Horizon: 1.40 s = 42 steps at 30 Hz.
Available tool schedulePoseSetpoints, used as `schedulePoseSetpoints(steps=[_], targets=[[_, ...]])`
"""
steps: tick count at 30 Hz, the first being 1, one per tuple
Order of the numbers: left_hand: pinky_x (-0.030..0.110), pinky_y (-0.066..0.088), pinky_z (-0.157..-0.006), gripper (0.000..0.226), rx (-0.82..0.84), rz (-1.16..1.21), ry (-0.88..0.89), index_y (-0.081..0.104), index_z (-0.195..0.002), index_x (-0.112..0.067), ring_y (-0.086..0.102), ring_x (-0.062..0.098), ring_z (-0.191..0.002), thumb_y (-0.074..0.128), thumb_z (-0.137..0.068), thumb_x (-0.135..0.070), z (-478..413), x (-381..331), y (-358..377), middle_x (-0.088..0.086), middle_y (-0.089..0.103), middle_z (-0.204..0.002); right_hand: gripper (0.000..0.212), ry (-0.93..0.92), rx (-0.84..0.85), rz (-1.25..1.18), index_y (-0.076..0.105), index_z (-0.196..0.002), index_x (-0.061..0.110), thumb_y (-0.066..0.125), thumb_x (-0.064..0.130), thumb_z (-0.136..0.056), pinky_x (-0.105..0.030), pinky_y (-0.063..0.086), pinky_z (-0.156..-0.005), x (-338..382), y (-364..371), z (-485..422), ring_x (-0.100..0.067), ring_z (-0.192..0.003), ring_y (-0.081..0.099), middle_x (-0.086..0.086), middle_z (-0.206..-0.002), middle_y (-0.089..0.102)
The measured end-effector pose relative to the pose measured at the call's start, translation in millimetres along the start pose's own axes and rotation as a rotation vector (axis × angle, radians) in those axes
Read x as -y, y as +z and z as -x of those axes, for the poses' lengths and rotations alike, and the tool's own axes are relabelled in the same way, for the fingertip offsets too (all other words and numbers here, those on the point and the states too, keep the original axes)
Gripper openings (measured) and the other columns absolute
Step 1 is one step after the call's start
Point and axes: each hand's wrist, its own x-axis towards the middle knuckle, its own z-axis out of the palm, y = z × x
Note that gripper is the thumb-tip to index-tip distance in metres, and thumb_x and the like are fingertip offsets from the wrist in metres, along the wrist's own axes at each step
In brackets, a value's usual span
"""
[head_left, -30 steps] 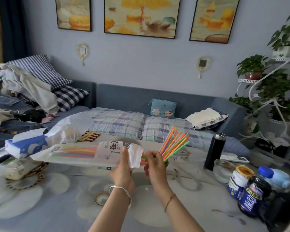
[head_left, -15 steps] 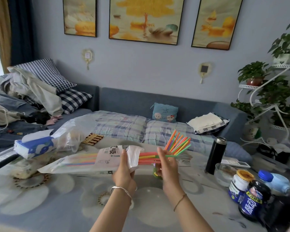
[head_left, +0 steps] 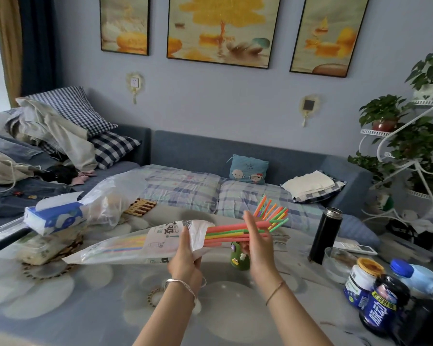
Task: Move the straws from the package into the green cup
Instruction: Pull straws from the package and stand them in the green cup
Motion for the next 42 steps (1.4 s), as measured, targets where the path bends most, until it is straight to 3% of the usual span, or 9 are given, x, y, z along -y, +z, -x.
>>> schedulePoseSetpoints(steps=[7, 13, 15, 19, 24, 28, 34, 37, 42], targets=[[0.031, 0.054, -0.085, 0.036, 0.009, -0.001, -0.013, 0.064, -0.105, -0.003, 0.066, 0.018, -0.078, 0.073, -0.082, -0.029, -6, 3, 1, 0.014, 0.068, -0.111, 0.024, 0.04, 0.017, -0.064, 0.058, -0.061, 0.012, 0.069, 0.019, -0.081, -0.021, 0.034, -0.038, 2, 1, -7, -0.009, -0.034, 0.042, 0.001, -0.042, 0.048], [0.037, 0.052, -0.093, 0.038, -0.026, 0.006, -0.003, 0.063, -0.106, -0.002, 0.066, 0.025, -0.089, 0.074, -0.081, -0.029, -14, 5, -3, 0.016, 0.068, -0.113, 0.018, 0.008, -0.011, -0.201, 0.061, -0.075, 0.012, 0.068, 0.027, -0.082, -0.02, 0.037, -0.039, 5, -5, -11, -0.007, -0.038, 0.044, 0.003, -0.048, 0.049], [0.032, 0.055, -0.082, 0.04, -0.017, -0.008, -0.005, 0.062, -0.109, 0.0, 0.067, 0.023, -0.086, 0.073, -0.082, -0.027, -9, 11, 1, 0.013, 0.069, -0.105, 0.022, 0.015, 0.034, -0.095, 0.062, -0.078, 0.014, 0.071, 0.034, -0.078, -0.026, 0.038, -0.047, -7, 4, -11, -0.012, -0.046, 0.047, 0.0, -0.054, 0.051], [0.02, 0.056, -0.051, 0.027, -0.014, 0.002, -0.039, 0.062, -0.097, -0.004, 0.067, 0.01, -0.051, 0.072, -0.083, -0.024, -6, 19, 7, 0.007, 0.067, -0.084, 0.023, 0.013, 0.006, 0.062, 0.068, -0.074, 0.014, 0.064, 0.034, -0.085, -0.026, 0.041, -0.046, -19, 12, -11, -0.016, -0.047, 0.05, -0.006, -0.058, 0.058], [0.029, 0.06, -0.072, 0.033, -0.043, 0.002, -0.027, 0.064, -0.103, -0.003, 0.067, 0.015, -0.063, 0.074, -0.082, -0.026, -21, 13, -1, 0.011, 0.069, -0.098, 0.034, -0.113, -0.113, -0.032, 0.059, -0.067, 0.008, 0.051, 0.027, -0.093, -0.016, 0.035, -0.03, 2, -4, -15, -0.006, -0.028, 0.043, 0.004, -0.039, 0.052], [0.041, 0.053, -0.093, 0.043, -0.064, 0.006, -0.03, 0.061, -0.116, 0.003, 0.064, 0.02, -0.074, 0.072, -0.083, -0.022, -26, 18, 1, 0.018, 0.067, -0.117, 0.032, -0.127, -0.03, 0.035, 0.061, -0.065, 0.011, 0.056, 0.027, -0.091, -0.018, 0.037, -0.036, -4, -2, -18, -0.01, -0.036, 0.047, 0.001, -0.047, 0.056], [0.02, 0.052, -0.043, 0.039, -0.069, -0.027, -0.081, 0.063, -0.111, -0.001, 0.065, 0.017, -0.058, 0.074, -0.081, -0.024, -23, 35, 10, 0.012, 0.069, -0.093, 0.029, -0.071, 0.043, 0.162, 0.064, -0.062, 0.015, 0.059, 0.026, -0.089, -0.023, 0.041, -0.041, -27, 6, -30, -0.019, -0.044, 0.052, -0.008, -0.059, 0.061], [0.025, 0.052, -0.052, 0.047, -0.093, -0.027, -0.073, 0.064, -0.115, -0.002, 0.065, 0.022, -0.074, 0.076, -0.078, -0.028, -32, 36, 9, 0.013, 0.069, -0.107, 0.027, -0.082, 0.021, 0.118, 0.064, -0.065, 0.011, 0.058, 0.023, -0.09, -0.02, 0.041, -0.038, -23, -1, -36, -0.015, -0.042, 0.053, -0.003, -0.056, 0.061], [0.029, 0.054, -0.07, 0.034, -0.123, -0.014, -0.047, 0.06, -0.106, -0.003, 0.062, 0.018, -0.069, 0.073, -0.082, -0.022, -51, 31, 3, 0.012, 0.066, -0.103, 0.035, -0.096, -0.068, 0.091, 0.061, -0.063, 0.009, 0.055, 0.029, -0.091, -0.018, 0.038, -0.038, -3, -28, -64, -0.008, -0.04, 0.051, 0.002, -0.051, 0.059]])
